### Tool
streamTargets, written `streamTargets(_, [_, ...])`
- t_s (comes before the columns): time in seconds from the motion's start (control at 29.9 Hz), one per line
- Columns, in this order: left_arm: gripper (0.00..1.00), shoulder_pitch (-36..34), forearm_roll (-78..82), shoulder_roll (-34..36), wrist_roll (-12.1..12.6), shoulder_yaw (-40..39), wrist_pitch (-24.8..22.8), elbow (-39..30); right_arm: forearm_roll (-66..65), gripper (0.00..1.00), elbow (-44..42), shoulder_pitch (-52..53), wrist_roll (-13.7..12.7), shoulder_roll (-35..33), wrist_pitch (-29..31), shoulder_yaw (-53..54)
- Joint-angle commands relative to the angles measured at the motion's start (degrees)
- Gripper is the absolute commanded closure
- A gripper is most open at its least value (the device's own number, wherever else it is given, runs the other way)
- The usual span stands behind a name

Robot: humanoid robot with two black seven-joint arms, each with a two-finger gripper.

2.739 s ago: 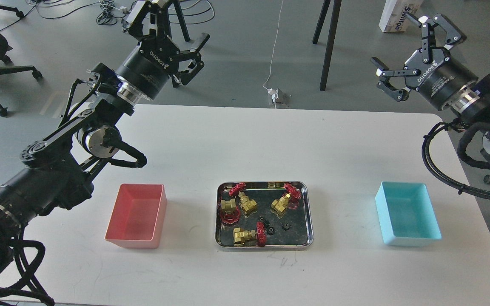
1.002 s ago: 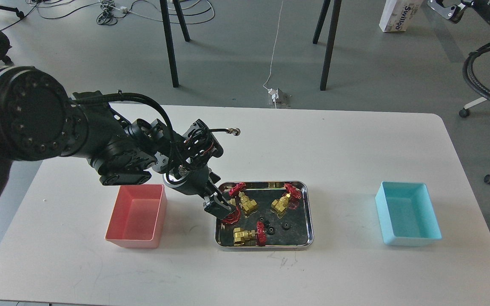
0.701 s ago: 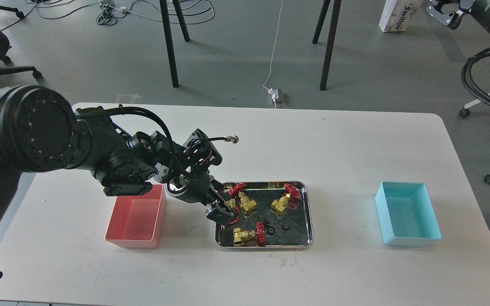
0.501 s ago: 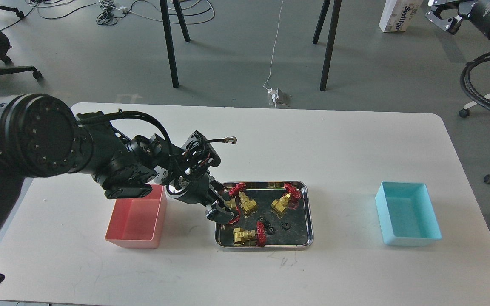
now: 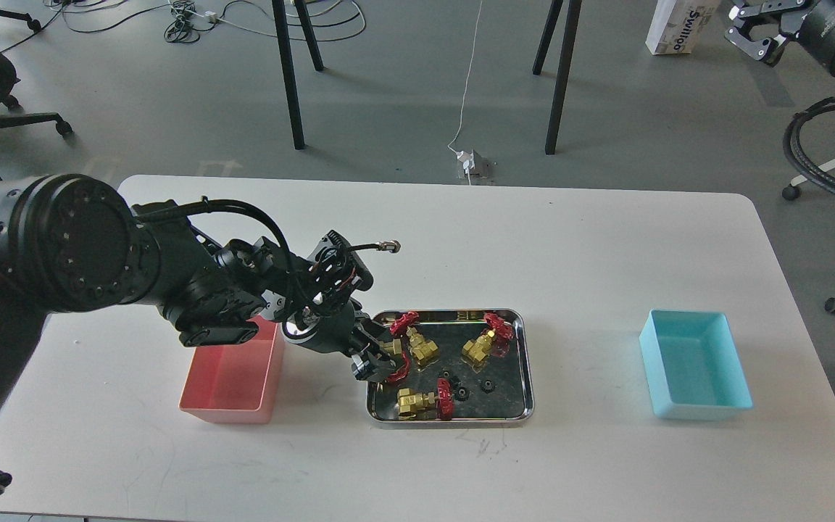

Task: Place valve in pink box and gear in blue box
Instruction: 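Close the left gripper on the red handle of the brass valve, then lift the valve with the left gripper and carry it over the pink box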

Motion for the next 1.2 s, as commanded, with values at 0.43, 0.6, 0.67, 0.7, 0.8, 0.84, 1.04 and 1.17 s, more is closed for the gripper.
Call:
streamTargets(0.43, [0.61,0.59,0.22,0.00,0.00,0.14,0.74,0.27,0.00,0.00,0.00,-0.59,0.00,-0.35,0.00,0.01])
streamTargets(0.6, [0.73,0.68,0.22,0.00,0.00,0.05,2.85,0.18,0.00,0.00,0.00,-0.68,0.00,-0.35,0.00,0.01])
streamTargets(0.67, [0.76,0.59,0.22,0.00,0.00,0.05,2.94,-0.17,0.00,0.00,0.09,-0.68,0.00,-0.35,0.00,0.01])
streamTargets(0.7, [0.79,0.50,0.22,0.00,0.00,0.05,3.02,-0.34,0.00,0.00,0.00,-0.68,0.00,-0.44,0.00,0.01])
streamTargets(0.8, [0.85,0.41,0.22,0.00,0.00,0.05,3.20,-0.43,0.00,0.00,0.00,-0.68,0.00,-0.53,0.00,0.01])
streamTargets(0.84, [0.86,0.33,0.22,0.00,0.00,0.05,3.20,-0.43,0.00,0.00,0.00,-0.68,0.00,-0.62,-0.09,0.01])
streamTargets(1.04, [0.88,-1.42,0.31,0.00,0.00,-1.00,4.43,-2.36,0.00,0.00,0.00,-0.68,0.00,-0.53,0.00,0.01])
streamTargets(1.17, [0.89,-5.46,0.48,0.78,0.00,-3.29,4.43,-7.19,0.00,0.00,0.09,-0.68,0.00,-0.27,-0.18,0.01])
